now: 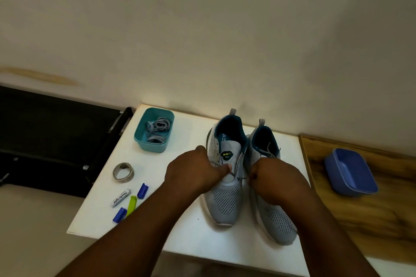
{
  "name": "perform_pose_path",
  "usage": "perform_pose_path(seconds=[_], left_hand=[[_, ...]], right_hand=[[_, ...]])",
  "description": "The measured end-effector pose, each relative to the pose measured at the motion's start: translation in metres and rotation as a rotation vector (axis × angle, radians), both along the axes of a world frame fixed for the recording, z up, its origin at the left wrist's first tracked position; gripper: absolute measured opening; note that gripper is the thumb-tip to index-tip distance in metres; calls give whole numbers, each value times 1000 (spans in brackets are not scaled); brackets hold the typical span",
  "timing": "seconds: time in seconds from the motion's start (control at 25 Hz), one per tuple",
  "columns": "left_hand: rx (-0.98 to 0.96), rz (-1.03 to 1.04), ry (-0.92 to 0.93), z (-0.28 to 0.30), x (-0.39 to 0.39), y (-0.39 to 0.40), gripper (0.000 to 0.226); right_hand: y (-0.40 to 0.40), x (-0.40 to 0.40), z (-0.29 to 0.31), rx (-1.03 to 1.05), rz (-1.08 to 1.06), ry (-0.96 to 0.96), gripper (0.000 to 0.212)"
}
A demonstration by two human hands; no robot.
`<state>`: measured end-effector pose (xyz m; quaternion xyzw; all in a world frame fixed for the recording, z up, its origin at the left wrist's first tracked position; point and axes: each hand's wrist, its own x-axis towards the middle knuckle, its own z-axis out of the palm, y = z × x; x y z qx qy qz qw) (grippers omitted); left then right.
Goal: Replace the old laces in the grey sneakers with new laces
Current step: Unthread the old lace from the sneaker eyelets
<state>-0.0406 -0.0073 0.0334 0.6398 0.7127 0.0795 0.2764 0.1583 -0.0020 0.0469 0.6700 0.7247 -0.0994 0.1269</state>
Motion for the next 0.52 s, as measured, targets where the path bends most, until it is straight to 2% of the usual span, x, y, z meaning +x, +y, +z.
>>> perform_pose_path(seconds=[0.04,0.12,0.32,0.4,0.52], left_hand=[[83,69,30,-10,3,2,69],[207,137,30,-23,11,10,71],[326,72,41,-31,21,17,37],[347,108,51,-32,13,22,33],[353,140,39,-35,6,27,33]], right_hand=[[0,0,1,1,5,6,23],[-1,-1,4,20,16,18,22],[2,7,23,39,-10,-49,22],[5,13,47,28,-72,-116,20],[5,22,73,118,-199,-75,10]])
